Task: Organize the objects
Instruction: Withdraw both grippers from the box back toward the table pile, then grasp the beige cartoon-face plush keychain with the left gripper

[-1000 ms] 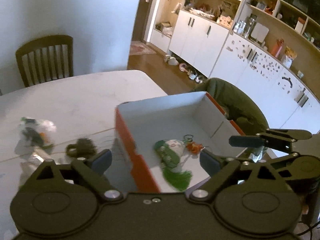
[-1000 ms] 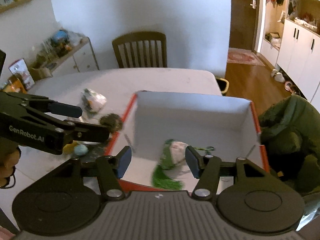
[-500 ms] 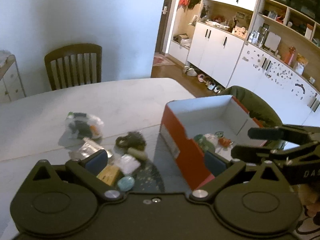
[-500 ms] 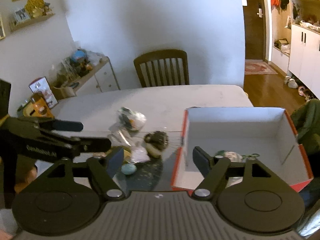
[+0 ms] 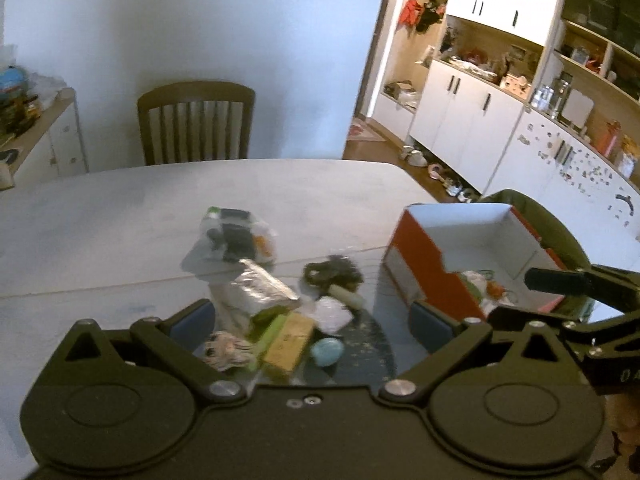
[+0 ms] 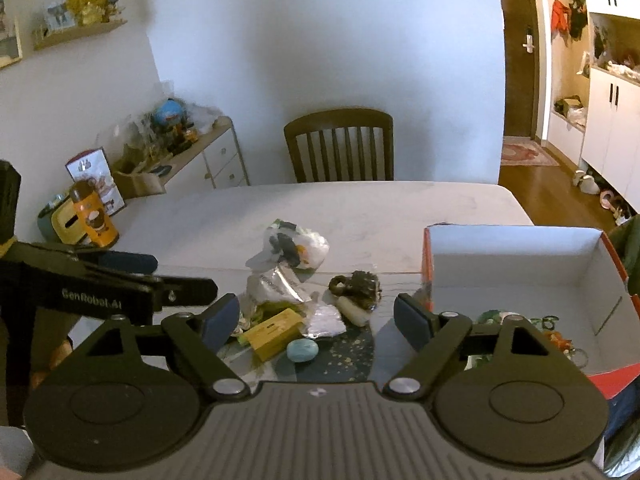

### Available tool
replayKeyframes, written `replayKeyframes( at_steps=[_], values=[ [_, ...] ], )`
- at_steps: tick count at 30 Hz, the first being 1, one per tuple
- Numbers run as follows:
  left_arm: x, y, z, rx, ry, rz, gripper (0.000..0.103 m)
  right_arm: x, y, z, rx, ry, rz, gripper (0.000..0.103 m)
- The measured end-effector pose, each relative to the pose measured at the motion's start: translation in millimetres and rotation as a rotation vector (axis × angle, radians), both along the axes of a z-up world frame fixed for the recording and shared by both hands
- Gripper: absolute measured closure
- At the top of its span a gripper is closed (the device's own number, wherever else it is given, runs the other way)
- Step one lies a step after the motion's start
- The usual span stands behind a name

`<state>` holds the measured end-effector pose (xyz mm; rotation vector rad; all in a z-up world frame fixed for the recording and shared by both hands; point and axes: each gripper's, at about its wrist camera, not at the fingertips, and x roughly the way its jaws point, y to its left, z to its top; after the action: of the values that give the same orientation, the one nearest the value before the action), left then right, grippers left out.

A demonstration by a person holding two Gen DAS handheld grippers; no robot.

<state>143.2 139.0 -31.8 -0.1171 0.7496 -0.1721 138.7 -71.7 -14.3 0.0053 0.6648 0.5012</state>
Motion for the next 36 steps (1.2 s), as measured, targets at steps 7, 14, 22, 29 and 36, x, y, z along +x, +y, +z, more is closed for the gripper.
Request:
replayKeyframes(
  at_steps=[7, 14, 22, 29, 36],
  values=[
    [5.4, 26.2, -23.8, 0.036, 0.010, 0.039, 0.001, 5.1, 27.6, -18.2, -0.043, 0.023, -0.005, 0.018],
    [19.5, 46.4, -55.0, 0.082, 0.045, 0.060, 0.000, 21.1, 50.8, -40.7, -0.101, 0.060, 0.000, 0.018],
    [43.0, 56.5, -96.1, 0.116, 0.107, 0.027, 0.001, 40.6, 71.7, -79.1, -0.185, 0.103, 0.022, 0.018],
    [57.2, 61.3, -114.7, 0.103, 0.139, -0.001, 0.001, 57.7, 83.8, -108.2, -0.207, 0.157, 0.056, 0.018],
    [70.2, 68.3, -128.4, 0.070, 0.187, 0.007, 0.001, 72.5, 94.8, -129.0, -0.248, 0.183, 0.077, 0.019]
  ],
)
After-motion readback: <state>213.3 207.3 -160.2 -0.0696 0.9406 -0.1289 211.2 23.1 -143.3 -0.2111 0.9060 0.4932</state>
